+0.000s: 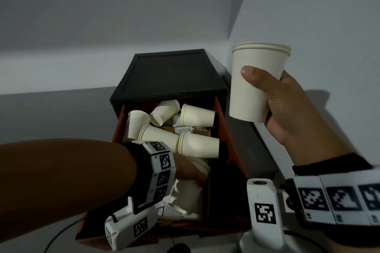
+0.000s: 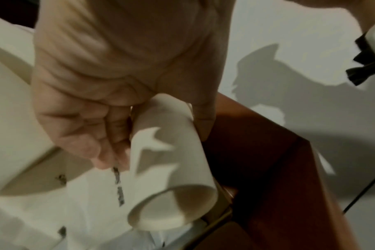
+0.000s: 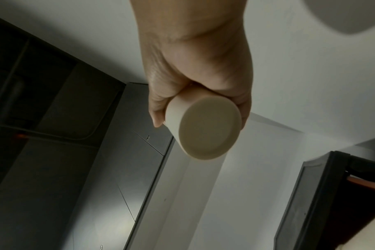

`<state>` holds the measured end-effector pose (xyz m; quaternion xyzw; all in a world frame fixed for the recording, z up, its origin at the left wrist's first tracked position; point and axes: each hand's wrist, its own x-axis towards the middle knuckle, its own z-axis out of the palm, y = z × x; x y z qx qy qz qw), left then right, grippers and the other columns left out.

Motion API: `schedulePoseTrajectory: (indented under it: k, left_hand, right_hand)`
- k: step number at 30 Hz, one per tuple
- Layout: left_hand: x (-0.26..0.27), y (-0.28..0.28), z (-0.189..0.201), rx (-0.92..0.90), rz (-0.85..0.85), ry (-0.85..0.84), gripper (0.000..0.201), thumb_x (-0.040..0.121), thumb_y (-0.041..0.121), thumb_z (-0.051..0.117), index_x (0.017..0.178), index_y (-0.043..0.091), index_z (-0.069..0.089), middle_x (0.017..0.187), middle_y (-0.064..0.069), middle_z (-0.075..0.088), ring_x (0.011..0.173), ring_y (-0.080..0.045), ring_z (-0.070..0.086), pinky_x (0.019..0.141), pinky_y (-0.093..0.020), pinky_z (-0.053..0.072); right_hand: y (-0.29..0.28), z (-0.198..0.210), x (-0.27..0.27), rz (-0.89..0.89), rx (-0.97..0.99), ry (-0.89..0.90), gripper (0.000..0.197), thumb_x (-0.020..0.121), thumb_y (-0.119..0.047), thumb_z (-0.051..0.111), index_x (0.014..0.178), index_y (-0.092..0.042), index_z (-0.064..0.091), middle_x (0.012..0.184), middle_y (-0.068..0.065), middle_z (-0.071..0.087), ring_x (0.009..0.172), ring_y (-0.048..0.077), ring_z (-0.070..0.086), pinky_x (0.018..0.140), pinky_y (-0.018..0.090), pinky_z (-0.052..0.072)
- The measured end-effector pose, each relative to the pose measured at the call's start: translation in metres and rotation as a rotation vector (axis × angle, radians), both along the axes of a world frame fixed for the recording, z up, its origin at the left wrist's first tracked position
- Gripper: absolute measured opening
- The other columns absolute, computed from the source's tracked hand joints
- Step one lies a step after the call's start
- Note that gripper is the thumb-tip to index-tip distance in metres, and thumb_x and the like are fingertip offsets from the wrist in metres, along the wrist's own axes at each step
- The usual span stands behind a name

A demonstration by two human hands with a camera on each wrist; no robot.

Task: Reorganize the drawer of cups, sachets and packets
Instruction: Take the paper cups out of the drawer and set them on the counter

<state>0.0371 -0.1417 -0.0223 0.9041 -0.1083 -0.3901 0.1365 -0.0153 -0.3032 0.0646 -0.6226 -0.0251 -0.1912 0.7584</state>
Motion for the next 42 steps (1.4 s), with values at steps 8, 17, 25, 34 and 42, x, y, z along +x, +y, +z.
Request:
schedulePoseTrajectory:
  k: [8,17,25,34,42]
  left_hand:
    - [0.018,0.015,0.06,-0.386,-0.102,-0.142,0.045,0.064,0.041,0.076,0.096,0.011,0.066,0.09,-0.006,0.07,0.085,-0.02,0.067,0.069,-0.029,0.055]
    - [0.059,0.045,0.109,-0.771,0.019,-0.59,0.062,0.066,0.029,0.082,0.118,0.022,0.049,0.105,0.003,0.063,0.096,-0.014,0.062,0.079,-0.029,0.054]
    - [0.092,0.065,0.105,-0.919,0.107,-0.729,0.067,0.065,0.016,0.083,0.121,0.023,0.047,0.108,0.005,0.061,0.097,-0.009,0.06,0.079,-0.023,0.049]
    - [0.123,0.068,0.095,-1.03,0.162,-0.762,0.066,0.066,0.019,0.083,0.121,0.019,0.046,0.109,0.001,0.062,0.098,-0.013,0.061,0.078,-0.025,0.052]
    - [0.159,0.092,0.098,-1.079,0.312,-0.797,0.089,0.049,0.043,0.079,0.128,0.017,0.046,0.116,0.0,0.062,0.104,-0.014,0.06,0.084,-0.033,0.052]
  right_hand:
    - [-0.001,0.016,0.013,-0.025,-0.009,-0.06,0.043,0.058,-0.023,0.079,0.095,-0.028,0.058,0.078,-0.012,0.067,0.07,0.004,0.067,0.056,0.029,0.054]
    - [0.039,0.063,0.058,0.041,0.099,-0.239,0.052,0.058,-0.007,0.078,0.105,-0.015,0.057,0.087,-0.003,0.066,0.082,0.011,0.066,0.071,0.034,0.056]
    - [0.084,0.066,0.106,-0.003,-0.092,-0.126,0.077,0.05,-0.029,0.08,0.121,-0.014,0.054,0.109,0.004,0.067,0.099,0.022,0.065,0.085,0.046,0.055]
    - [0.089,0.038,0.134,0.087,-0.291,0.086,0.09,0.051,-0.039,0.086,0.13,-0.019,0.048,0.122,-0.001,0.06,0.113,0.019,0.056,0.099,0.044,0.045]
    - [0.061,-0.009,0.121,0.097,-0.803,0.519,0.08,0.076,-0.028,0.075,0.142,-0.011,0.035,0.142,0.008,0.043,0.128,0.02,0.043,0.102,0.031,0.038]
